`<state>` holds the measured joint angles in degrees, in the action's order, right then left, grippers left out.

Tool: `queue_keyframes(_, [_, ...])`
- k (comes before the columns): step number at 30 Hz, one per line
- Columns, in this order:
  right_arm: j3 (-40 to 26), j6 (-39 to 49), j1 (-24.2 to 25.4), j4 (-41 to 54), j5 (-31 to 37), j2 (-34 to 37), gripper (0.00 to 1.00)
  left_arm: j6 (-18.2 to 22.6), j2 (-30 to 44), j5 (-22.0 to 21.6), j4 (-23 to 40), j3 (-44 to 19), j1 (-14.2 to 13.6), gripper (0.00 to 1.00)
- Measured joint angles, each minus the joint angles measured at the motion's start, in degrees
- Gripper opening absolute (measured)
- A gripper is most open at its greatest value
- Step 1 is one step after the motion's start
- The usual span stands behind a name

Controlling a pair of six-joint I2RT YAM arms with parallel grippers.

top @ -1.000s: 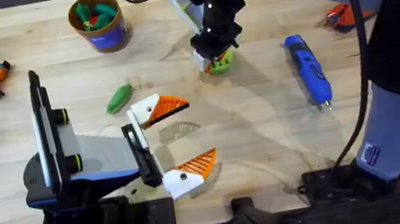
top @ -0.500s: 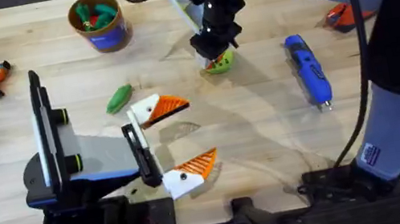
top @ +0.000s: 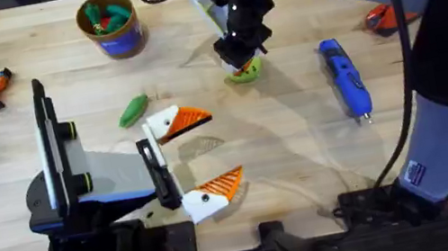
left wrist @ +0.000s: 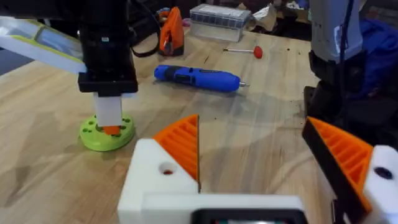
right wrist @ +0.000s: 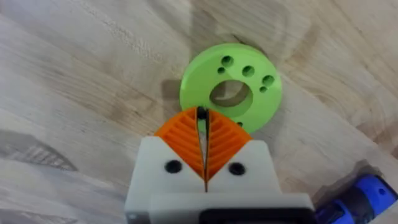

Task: Pick up the gripper from the table and insert it into the empty holder that is missing its gripper. Then pick up a screw, insert it into the mounting hole, and use the screwdriver to tighten it. Finally, clean up the table by picking up the vegetable and placing it into the bucket.

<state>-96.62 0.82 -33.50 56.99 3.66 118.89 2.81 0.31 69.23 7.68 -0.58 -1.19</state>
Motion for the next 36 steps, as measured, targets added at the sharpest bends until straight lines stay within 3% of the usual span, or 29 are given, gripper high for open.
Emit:
queue_keyframes(19, [-1.6, 0.0, -0.1, 2.4, 0.2, -0.5, 0.007, 0.0, 0.0, 0.0, 0.0, 0.0, 0.0, 0.986])
queue_keyframes(29, [-9.3, 0.0, -0.1, 9.3, 0.5, -10.2, 0.007, 0.0, 0.0, 0.0, 0.0, 0.0, 0.0, 0.986])
queue_keyframes(36, [-10.1, 0.0, -0.1, 10.9, 0.7, -17.1, 0.007, 0.0, 0.0, 0.0, 0.0, 0.0, 0.0, 0.986])
